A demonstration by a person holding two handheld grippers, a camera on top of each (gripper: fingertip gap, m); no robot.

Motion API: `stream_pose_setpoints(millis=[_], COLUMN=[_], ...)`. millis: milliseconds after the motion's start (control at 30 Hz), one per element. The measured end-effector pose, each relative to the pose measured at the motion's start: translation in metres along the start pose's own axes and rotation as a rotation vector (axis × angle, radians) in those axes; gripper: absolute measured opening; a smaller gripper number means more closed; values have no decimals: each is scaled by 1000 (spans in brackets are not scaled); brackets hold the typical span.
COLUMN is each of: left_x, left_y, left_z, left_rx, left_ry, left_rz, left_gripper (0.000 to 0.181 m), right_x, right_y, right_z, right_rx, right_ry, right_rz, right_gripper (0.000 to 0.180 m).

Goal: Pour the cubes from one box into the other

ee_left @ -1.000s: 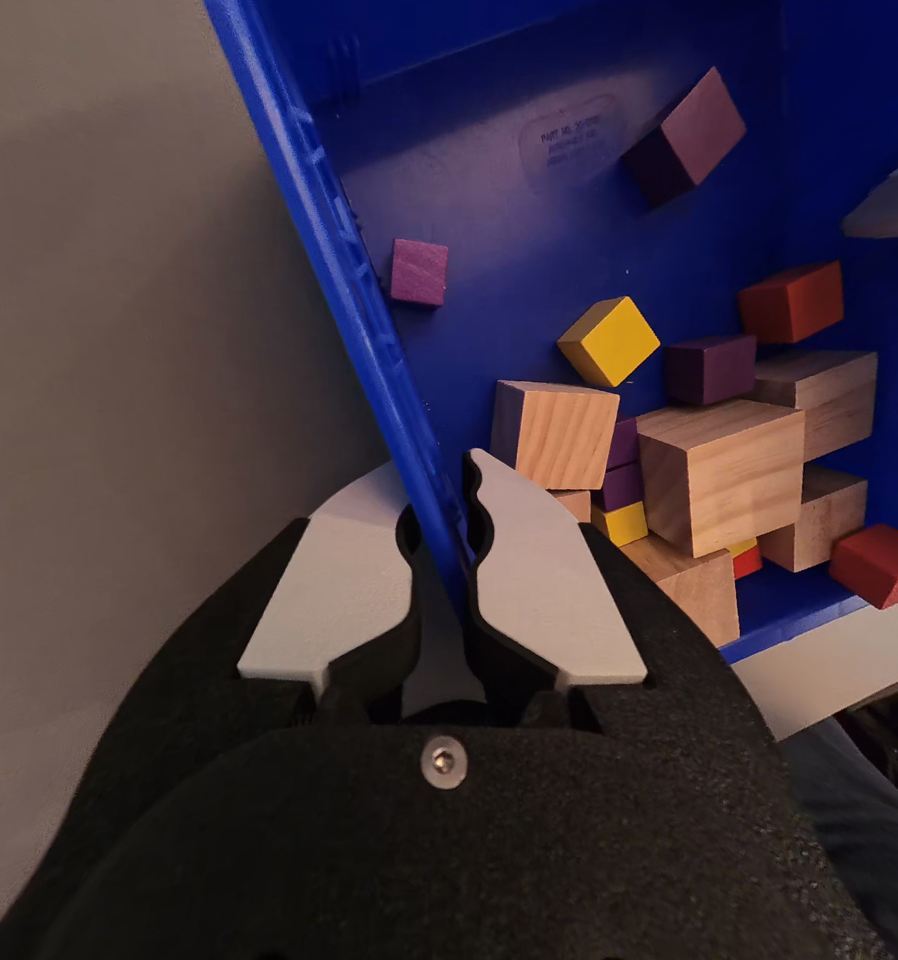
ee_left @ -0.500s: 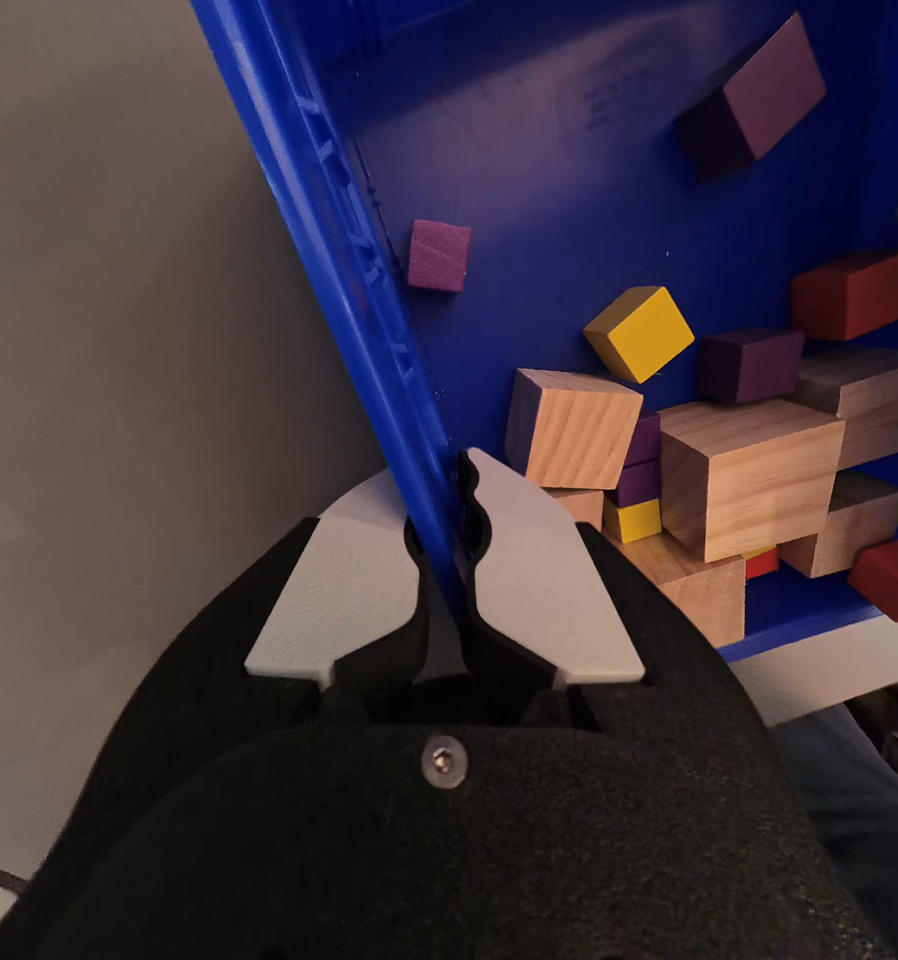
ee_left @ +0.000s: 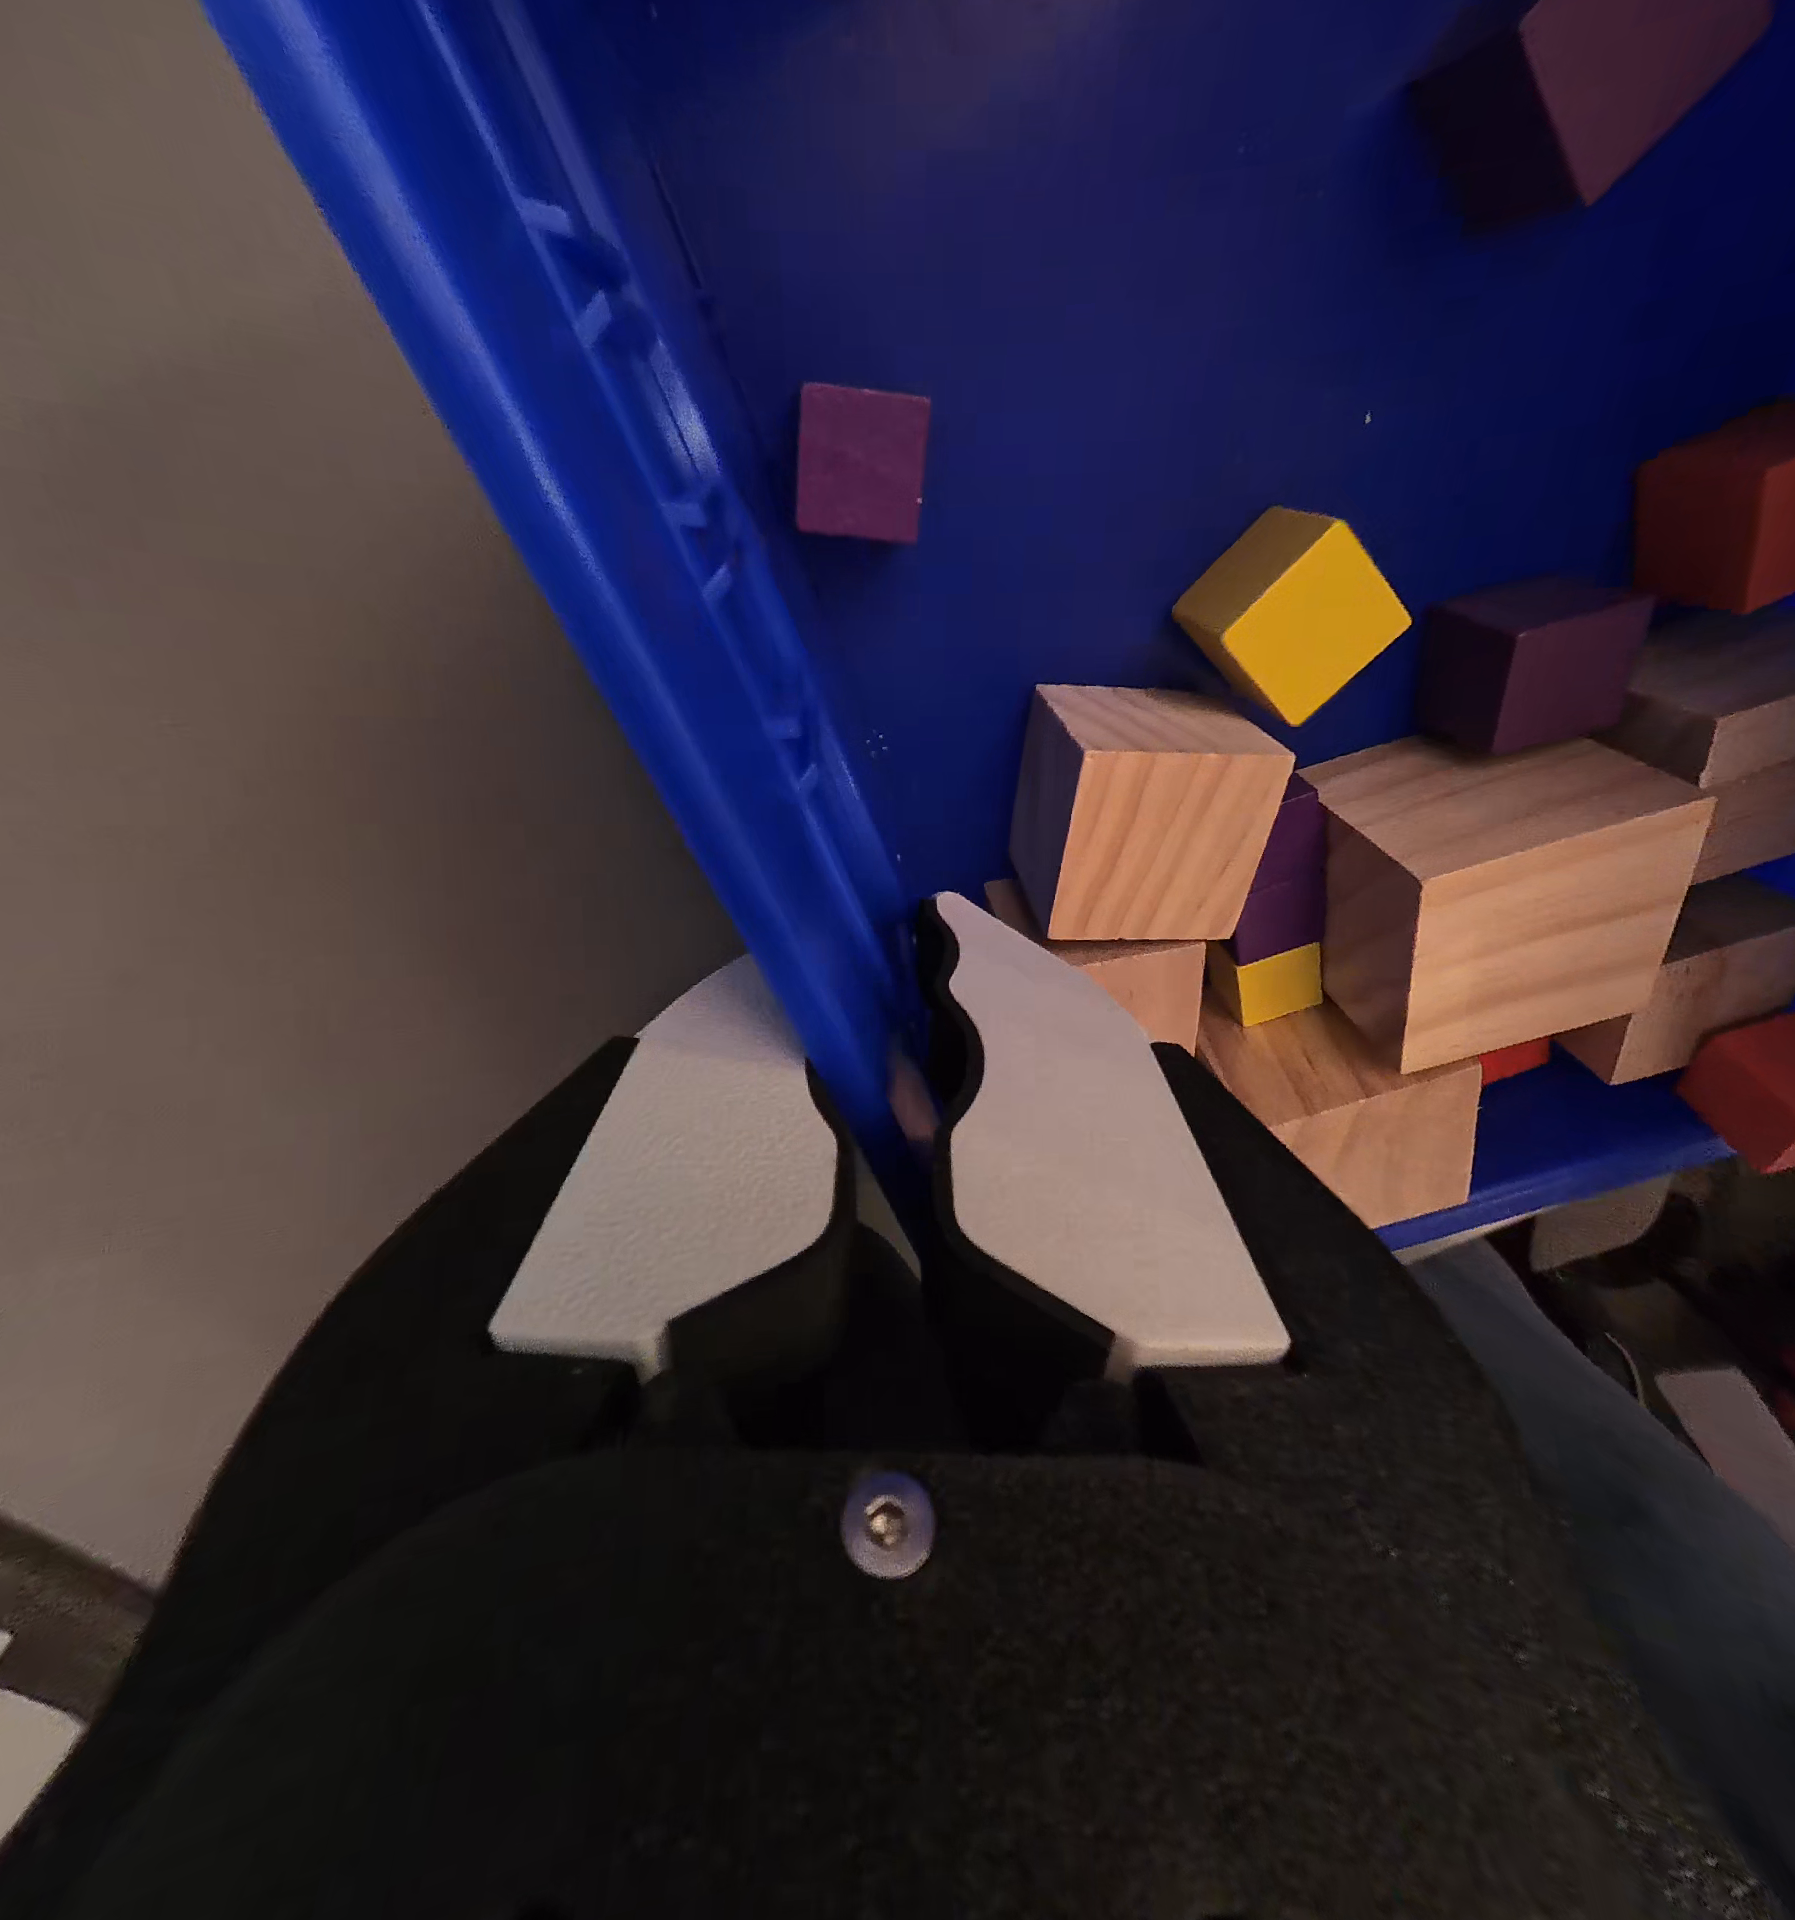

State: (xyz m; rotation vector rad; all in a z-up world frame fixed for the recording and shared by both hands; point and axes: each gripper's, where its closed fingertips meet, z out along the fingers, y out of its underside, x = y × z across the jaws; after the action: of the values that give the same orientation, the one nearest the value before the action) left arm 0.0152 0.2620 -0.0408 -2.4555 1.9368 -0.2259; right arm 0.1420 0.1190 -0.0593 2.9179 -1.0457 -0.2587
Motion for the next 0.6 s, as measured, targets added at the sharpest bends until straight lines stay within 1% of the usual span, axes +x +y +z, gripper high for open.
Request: stream_pose_setpoints(millis=[133, 233, 333, 467, 600], left_x=[35, 76, 125, 189, 245], left_y=[-44, -85, -122, -167, -199], left_z=[-57, -80, -80, -66, -52], left_rx=[70, 120, 127, 169, 214], left_ry=[-39, -23, 45, 163, 310], left_rz=[53, 115, 188, 267, 305], left_gripper=[8, 8, 8, 8, 8], right_x=[34, 78, 133, 202, 257], right_y=[-3, 3, 18, 39, 56], right_z=[-69, -114, -142, -166, -186], right_rx=[97, 158, 186, 217, 249], right_ry=[1, 35, 100, 185, 292], right_rz=[20, 72, 148, 246, 298], right_gripper=[5, 5, 5, 6, 6])
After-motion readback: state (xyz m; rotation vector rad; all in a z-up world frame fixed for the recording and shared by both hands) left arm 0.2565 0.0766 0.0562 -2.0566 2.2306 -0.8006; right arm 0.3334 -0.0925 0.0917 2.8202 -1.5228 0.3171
